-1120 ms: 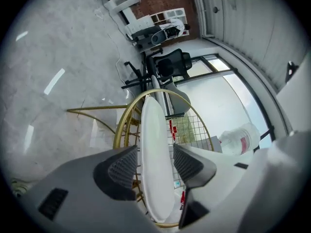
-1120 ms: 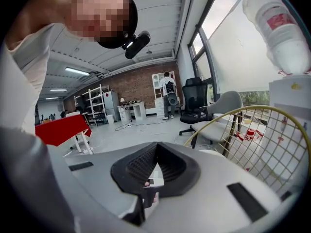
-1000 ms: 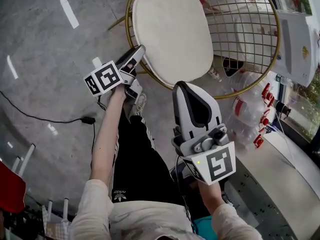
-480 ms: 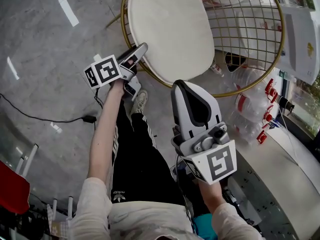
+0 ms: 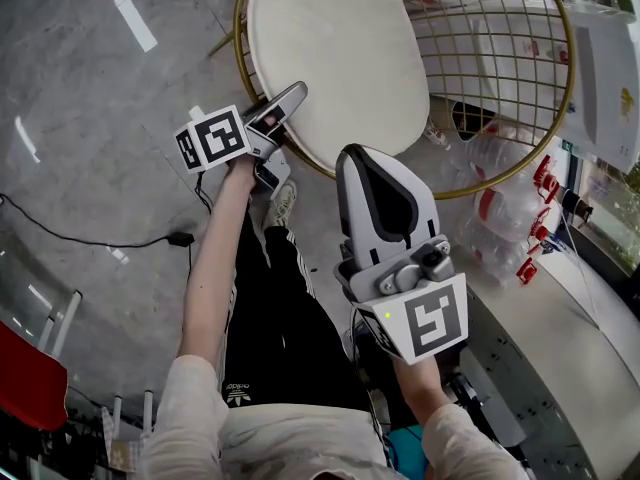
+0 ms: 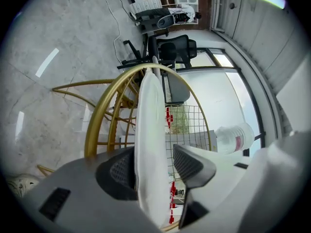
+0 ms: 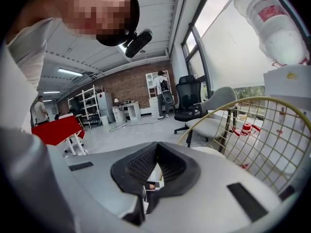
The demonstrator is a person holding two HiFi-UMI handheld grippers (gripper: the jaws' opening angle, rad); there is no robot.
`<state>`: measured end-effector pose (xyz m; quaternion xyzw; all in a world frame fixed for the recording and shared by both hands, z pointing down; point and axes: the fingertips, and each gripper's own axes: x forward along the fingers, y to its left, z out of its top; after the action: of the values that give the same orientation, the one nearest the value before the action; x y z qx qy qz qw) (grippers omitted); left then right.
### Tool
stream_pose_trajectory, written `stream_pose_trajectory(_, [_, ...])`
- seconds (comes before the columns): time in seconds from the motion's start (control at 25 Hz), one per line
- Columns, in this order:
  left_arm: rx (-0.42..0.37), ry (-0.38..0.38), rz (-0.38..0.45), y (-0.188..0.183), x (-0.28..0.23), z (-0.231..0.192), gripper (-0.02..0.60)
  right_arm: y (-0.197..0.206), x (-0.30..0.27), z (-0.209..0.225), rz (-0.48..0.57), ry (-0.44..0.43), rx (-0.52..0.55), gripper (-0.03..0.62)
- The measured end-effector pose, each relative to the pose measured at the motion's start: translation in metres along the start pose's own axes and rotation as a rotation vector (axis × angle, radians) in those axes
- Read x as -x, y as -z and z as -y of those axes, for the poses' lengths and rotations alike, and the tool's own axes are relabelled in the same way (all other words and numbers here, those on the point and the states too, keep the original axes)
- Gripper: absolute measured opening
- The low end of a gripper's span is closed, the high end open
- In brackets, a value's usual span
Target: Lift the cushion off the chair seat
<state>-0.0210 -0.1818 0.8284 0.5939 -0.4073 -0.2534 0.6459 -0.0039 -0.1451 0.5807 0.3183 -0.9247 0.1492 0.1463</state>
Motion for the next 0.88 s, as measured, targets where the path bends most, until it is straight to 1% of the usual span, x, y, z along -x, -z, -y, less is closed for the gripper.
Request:
stream_pose_trajectory(0.4, [0.027, 0.052, -0.044, 0.003, -0.02, 0.007, 0.222, -0.005, -0.023, 0.002, 0.011, -0.035, -0.002, 0.017])
stream_pose_trajectory(0.56, [0.02, 0.072, -0.069, 0.005, -0.027, 0.012, 0.222, -0.006, -0.03, -0.002, 0.011, -0.045, -0.004, 0.017])
stream_pose_trajectory(0.88, [0.037, 0.091, -0.103, 0.009, -0.034, 0.012, 0.222, -0.002, -0.036, -0.002, -0.004, -0.06, -0.012, 0.017])
